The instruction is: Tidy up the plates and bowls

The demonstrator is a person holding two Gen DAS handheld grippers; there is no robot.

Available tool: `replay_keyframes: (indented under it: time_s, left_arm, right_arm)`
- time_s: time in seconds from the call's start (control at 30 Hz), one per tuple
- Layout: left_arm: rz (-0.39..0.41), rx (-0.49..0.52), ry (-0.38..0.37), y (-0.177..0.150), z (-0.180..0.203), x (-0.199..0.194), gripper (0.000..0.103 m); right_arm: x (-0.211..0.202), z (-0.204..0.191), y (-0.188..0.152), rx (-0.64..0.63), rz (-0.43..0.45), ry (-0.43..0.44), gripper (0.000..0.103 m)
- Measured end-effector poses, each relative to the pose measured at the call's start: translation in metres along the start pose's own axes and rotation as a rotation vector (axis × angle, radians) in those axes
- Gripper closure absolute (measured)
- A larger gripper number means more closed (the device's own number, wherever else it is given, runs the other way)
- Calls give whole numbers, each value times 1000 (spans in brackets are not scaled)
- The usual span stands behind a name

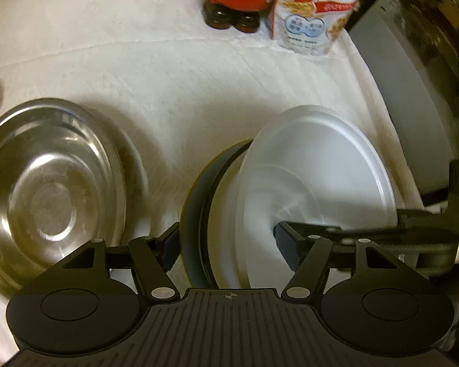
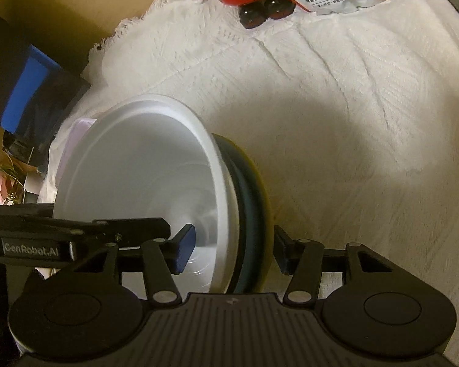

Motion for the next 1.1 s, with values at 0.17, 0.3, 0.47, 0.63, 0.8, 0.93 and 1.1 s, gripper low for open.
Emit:
replay_keyframes:
  time_s: [0.17, 0.3, 0.47, 0.63, 0.8, 0.93, 1.1]
  left_arm:
    - [-20, 8, -22, 2, -3, 7, 34]
    - [-28, 2, -20, 3, -2, 12, 33]
    - [-31, -6, -52, 3, -3, 6, 33]
    - [-8, 20, -53, 2, 6, 0, 33]
    - [-8, 9, -58, 2, 5, 0, 34]
    - [-11, 14, -49, 0, 5, -1, 36]
    - [-8, 8, -42, -1, 5, -3, 40]
  right_arm:
    - [1, 2, 0, 9, -4, 8, 49]
    - [2, 7, 1, 24, -5, 17, 45]
    - [0, 4, 0, 6, 3, -4, 45]
    - [-4, 1, -1, -5, 8, -11, 43]
    - [-4, 0, -2, -3, 10, -14, 43]
    - [-4, -1, -2, -9, 7, -21, 43]
    - [-4, -2, -4, -8, 11, -25, 43]
Point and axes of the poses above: each gripper's, at about its wrist camera, not at the fingertips, and x roughly the way its jaws point, z to its right, y to its top, the point moved 1 cm from there along x, roughly the way its jaws point, and after that the axes turned 3 degrees about y, right-handed, at the moved point
